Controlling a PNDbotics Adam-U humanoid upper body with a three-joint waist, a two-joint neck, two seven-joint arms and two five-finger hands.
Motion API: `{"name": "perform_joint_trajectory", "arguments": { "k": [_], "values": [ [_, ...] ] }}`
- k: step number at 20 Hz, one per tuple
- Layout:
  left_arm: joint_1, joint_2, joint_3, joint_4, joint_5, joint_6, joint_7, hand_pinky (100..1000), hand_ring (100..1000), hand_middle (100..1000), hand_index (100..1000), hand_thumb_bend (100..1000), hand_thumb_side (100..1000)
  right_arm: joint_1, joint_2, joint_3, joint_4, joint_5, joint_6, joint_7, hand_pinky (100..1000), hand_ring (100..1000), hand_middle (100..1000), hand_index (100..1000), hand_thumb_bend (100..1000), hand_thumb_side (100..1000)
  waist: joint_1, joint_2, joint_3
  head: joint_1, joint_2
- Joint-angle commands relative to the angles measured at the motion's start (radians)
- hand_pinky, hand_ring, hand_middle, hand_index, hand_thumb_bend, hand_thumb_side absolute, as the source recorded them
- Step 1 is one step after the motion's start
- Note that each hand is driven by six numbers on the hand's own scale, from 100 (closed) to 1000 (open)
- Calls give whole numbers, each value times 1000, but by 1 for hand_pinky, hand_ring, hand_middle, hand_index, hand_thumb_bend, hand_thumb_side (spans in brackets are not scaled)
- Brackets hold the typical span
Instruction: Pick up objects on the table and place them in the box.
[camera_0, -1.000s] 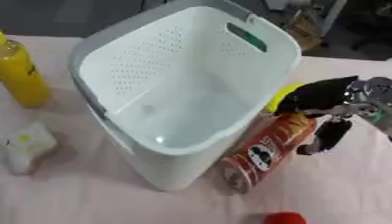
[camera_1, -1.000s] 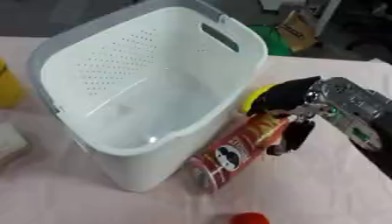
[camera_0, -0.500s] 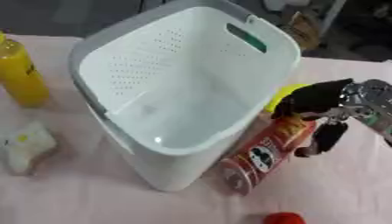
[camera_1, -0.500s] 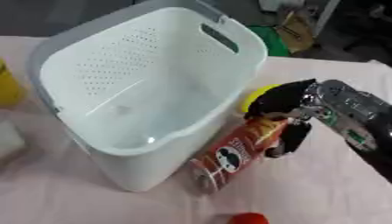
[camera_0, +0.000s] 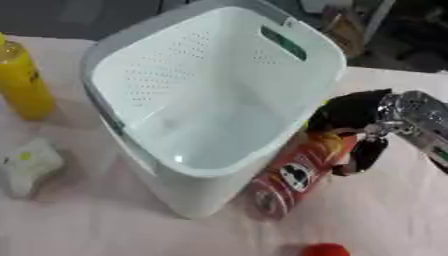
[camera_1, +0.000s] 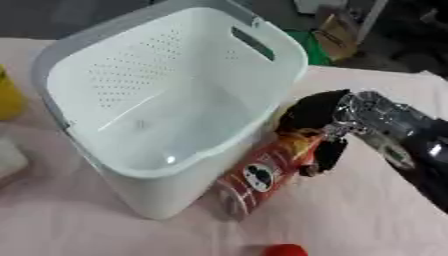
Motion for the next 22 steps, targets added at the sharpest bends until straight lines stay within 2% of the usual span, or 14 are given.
{"name": "perform_joint_trajectory", "arguments": {
  "k": [1,9,14,16,22],
  "values": [
    [-15,22,0,-15,-3,-2,4,813,853,831,878,244,1000,-14,-6,-3,24,25,-159,146,988,1000,950,1000,453,599,0,-12,7,-11,-16],
    [-25,26,4,-15,-6,-2,10,814,854,831,879,242,1000,-3,7,10,70,45,-196,146,1000,1000,951,1000,456,553,-20,4,30,-31,-22],
    [-26,27,7,-15,-9,2,18,814,854,830,879,238,1000,-2,7,16,71,42,-223,146,1000,1000,933,884,436,508,-23,6,24,-32,-18],
    [-27,27,8,-15,-10,3,21,814,853,830,879,239,1000,-4,7,14,73,28,-223,146,999,1000,923,823,426,477,-24,5,23,-32,-16],
    [-27,28,8,-15,-13,4,27,814,853,830,878,238,1000,-8,8,6,80,-37,-209,146,997,1000,891,727,412,434,-24,2,24,-39,-14]
  ]
}}
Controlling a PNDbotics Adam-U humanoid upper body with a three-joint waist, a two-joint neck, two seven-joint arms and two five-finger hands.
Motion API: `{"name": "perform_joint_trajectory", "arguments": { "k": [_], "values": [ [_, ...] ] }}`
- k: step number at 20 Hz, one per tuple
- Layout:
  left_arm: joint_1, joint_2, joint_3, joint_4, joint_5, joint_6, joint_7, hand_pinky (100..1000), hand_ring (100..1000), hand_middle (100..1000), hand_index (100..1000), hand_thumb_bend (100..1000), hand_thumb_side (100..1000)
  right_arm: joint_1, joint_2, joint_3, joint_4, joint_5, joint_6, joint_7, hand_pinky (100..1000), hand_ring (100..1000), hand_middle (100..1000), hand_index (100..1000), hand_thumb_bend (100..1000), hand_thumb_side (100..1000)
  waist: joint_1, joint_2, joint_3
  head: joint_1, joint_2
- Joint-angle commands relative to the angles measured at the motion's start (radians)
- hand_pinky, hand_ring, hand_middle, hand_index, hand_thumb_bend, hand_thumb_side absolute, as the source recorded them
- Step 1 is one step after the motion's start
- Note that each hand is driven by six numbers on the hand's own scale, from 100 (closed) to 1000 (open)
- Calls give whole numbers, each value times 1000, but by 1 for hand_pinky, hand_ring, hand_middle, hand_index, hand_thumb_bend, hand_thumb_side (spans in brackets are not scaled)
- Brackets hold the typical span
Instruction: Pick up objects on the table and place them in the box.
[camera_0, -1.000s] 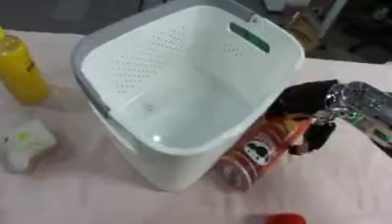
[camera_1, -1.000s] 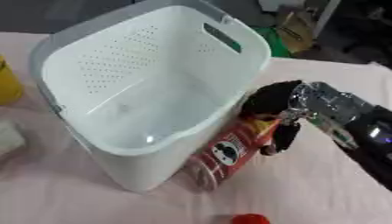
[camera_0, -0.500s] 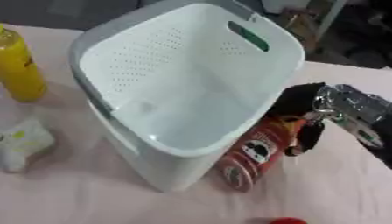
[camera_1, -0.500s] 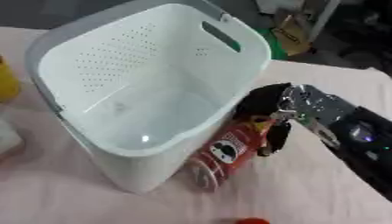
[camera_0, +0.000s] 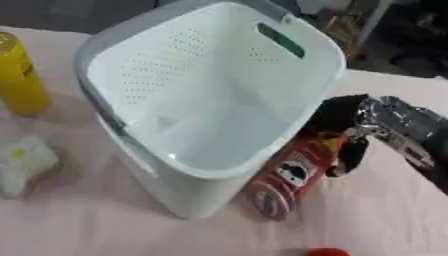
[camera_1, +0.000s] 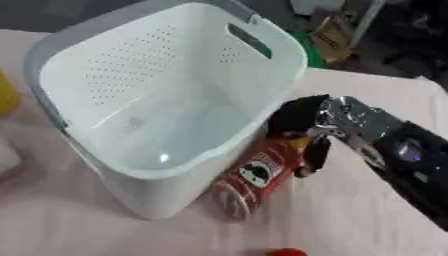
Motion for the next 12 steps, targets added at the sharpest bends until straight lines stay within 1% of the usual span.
{"name": "perform_joint_trajectory", "arguments": {
  "k": [1,2,4,6,7,9,11,12],
  "values": [
    [-11,20,8,-15,-5,-3,8,814,853,830,878,239,1000,1,-12,5,16,-37,-168,181,997,1000,886,719,412,431,8,-17,-1,-7,-3],
    [-11,20,8,-15,-5,-3,9,814,853,830,878,239,1000,0,-11,2,19,-47,-162,181,994,1000,875,701,410,429,9,-17,-1,-7,-3],
    [-11,20,9,-15,-6,-2,11,814,853,830,878,239,1000,-1,-11,-2,23,-63,-151,181,993,1000,870,695,409,428,10,-18,-3,-8,-3],
    [-11,20,9,-15,-7,-2,13,814,853,830,878,238,1000,-2,-11,-6,25,-83,-139,181,990,1000,851,662,398,421,11,-19,-5,-8,-2],
    [-11,20,9,-15,-7,-2,13,814,853,830,878,239,1000,-3,-11,-9,24,-93,-132,181,989,999,837,627,385,421,11,-20,-7,-8,-2],
    [-10,20,10,-15,-7,-1,14,814,853,830,879,239,1000,-3,-15,-12,21,-111,-123,181,989,998,832,617,381,421,12,-20,-9,-8,-1],
    [-10,21,10,-15,-8,-1,15,813,853,830,879,238,1000,-4,-20,-15,16,-123,-114,181,985,994,815,569,353,437,14,-23,-12,-6,0],
    [-10,22,10,-15,-8,0,15,813,853,830,879,238,1000,-5,-23,-18,12,-129,-109,181,985,994,813,563,349,439,15,-25,-13,-6,0]
  ]
}}
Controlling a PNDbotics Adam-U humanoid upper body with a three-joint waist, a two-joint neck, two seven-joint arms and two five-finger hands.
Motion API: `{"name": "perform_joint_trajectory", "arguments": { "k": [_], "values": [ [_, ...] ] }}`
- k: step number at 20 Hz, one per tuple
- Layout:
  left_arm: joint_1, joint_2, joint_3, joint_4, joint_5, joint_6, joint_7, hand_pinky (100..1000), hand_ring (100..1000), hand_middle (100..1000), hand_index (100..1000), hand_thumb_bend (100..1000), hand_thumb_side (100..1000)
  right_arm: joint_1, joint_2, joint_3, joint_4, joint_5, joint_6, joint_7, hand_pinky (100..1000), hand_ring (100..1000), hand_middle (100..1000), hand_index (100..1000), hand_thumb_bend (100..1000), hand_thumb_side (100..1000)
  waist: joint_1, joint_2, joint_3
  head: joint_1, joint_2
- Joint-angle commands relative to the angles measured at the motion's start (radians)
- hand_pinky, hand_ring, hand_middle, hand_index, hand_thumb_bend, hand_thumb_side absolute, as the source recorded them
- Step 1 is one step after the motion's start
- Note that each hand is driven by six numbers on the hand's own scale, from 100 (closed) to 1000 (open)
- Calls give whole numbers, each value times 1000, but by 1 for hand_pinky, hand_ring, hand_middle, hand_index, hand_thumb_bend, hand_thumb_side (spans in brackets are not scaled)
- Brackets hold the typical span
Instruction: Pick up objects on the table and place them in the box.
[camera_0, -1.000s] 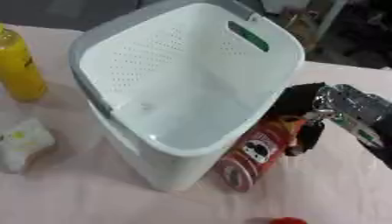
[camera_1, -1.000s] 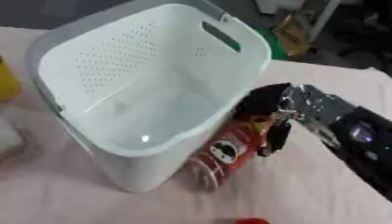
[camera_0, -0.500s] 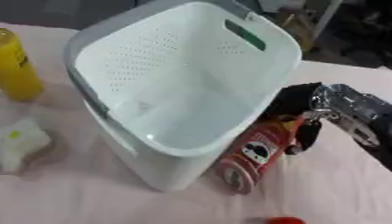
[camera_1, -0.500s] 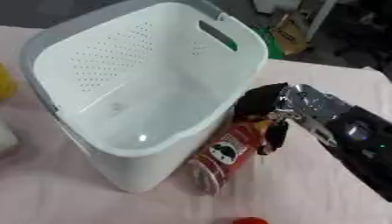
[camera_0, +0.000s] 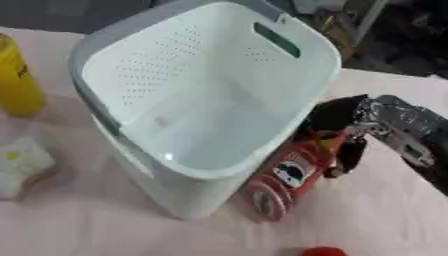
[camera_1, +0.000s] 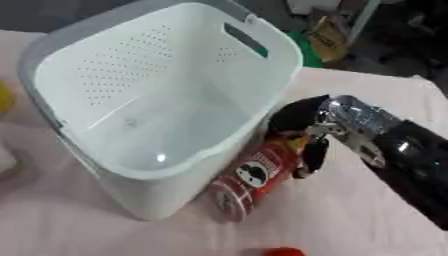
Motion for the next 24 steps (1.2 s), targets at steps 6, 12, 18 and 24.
{"name": "perform_joint_trajectory", "arguments": {
  "k": [6,12,18,24],
  "values": [
    [-6,25,9,-15,-6,-1,8,812,853,829,879,239,1000,-4,-46,-16,-33,-48,-118,152,980,989,789,511,315,451,16,-35,-16,4,-1],
    [2,26,12,-15,-9,3,12,812,852,829,879,238,1000,14,-72,-11,-65,-64,-113,152,978,985,774,489,315,438,23,-48,-34,12,2],
    [8,29,15,-15,-12,7,15,811,852,829,879,237,1000,36,-107,-16,-110,-76,-109,152,972,982,763,465,287,422,28,-63,-49,17,6],
    [16,34,19,-15,-16,10,19,810,852,828,879,237,1000,72,-164,-40,-179,-98,-94,152,967,981,747,436,268,421,34,-79,-67,22,7]
  ]
}}
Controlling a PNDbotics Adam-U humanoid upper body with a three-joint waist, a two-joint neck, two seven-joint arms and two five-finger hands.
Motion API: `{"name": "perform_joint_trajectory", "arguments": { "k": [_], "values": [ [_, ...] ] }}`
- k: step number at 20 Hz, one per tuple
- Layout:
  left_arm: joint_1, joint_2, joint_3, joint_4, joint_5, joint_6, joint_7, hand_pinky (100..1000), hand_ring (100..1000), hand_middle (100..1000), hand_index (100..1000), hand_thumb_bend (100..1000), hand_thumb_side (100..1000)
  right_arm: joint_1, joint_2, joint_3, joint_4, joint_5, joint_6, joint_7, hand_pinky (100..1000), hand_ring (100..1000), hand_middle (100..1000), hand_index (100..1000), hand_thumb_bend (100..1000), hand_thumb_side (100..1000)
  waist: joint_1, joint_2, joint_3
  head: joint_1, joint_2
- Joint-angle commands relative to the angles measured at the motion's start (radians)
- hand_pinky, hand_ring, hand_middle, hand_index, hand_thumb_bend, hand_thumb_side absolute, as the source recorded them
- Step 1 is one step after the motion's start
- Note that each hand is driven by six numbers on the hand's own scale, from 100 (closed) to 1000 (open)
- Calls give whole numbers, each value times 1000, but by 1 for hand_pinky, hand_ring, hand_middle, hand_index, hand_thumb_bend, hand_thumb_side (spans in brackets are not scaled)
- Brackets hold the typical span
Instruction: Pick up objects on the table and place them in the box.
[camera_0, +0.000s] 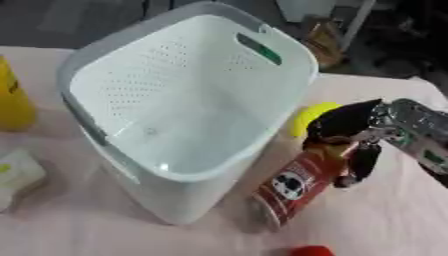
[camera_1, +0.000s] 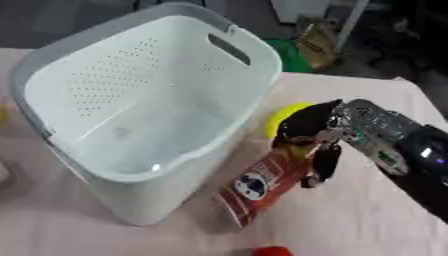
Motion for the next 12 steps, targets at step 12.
{"name": "perform_joint_trajectory", "arguments": {
  "k": [12],
  "values": [
    [7,30,15,-15,-12,2,15,809,851,828,880,235,1000,108,-192,-119,-193,-89,-29,127,962,986,735,375,187,440,19,-43,-32,37,-3]
  ]
}}
